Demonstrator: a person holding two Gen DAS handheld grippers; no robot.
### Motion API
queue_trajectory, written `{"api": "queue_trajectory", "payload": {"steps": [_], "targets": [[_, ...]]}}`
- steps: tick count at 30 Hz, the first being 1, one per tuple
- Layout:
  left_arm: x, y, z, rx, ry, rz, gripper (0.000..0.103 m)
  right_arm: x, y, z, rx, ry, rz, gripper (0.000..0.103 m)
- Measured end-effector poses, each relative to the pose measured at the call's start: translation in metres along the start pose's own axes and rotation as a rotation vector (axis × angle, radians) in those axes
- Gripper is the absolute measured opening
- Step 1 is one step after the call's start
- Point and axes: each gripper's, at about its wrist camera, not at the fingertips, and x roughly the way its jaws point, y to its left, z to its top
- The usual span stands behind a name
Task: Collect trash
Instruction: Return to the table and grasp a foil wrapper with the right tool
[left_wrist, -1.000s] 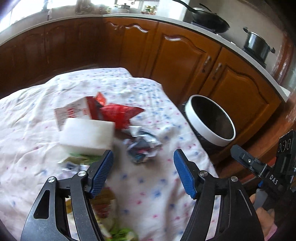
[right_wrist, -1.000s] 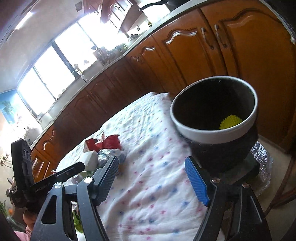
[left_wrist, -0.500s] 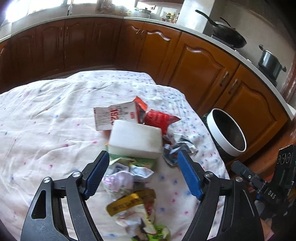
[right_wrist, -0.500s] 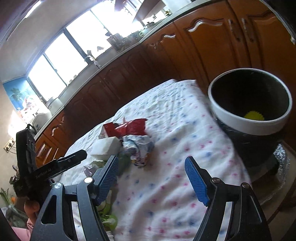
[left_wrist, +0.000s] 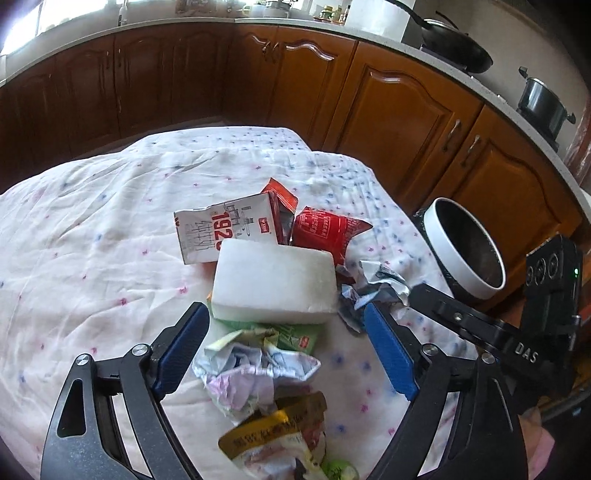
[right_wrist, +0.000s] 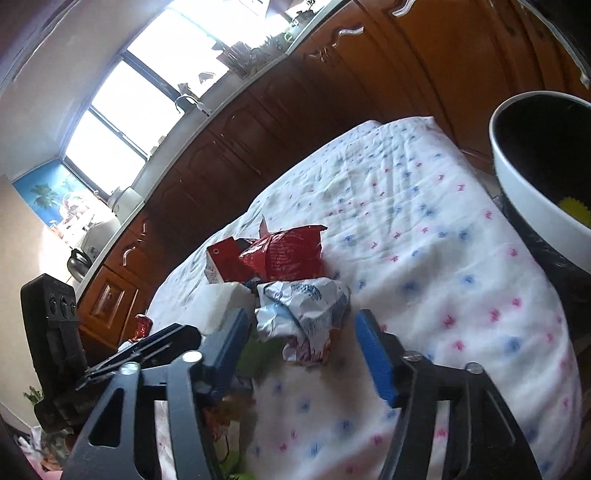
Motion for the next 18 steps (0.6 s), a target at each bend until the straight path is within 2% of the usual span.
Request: {"api": "queue_trajectory", "payload": {"steps": [1,3,8,11,18], "targets": [[0.004,0.001,0.001,0.001,0.007,0.011,0.088,0.003,0.000,0.001,0.002,0.004,-0.001,0.044],[0.012,0.003,0.002,-0.001,0.025,0.021,0.088,0.003,0.000,0.002,-0.005,0.006,-0.009,0.029],[0.013,0.009,0.002,-0.041,0.038,0.034,0.088,-0.006,0.002,-0.001,-0.036,-0.012,-0.028,0.023],[0.005,0.013,-0.003,-0.084,0.026,0.007,0.088,-0.013,0.003,-0.002,-0.039,-0.019,-0.017,0.023],[0.018,-0.008,-0.001,0.004,0.040,0.054,0.089,-0.031,0.002,-0.006,-0.036,-0.052,-0.018,0.023]]}}
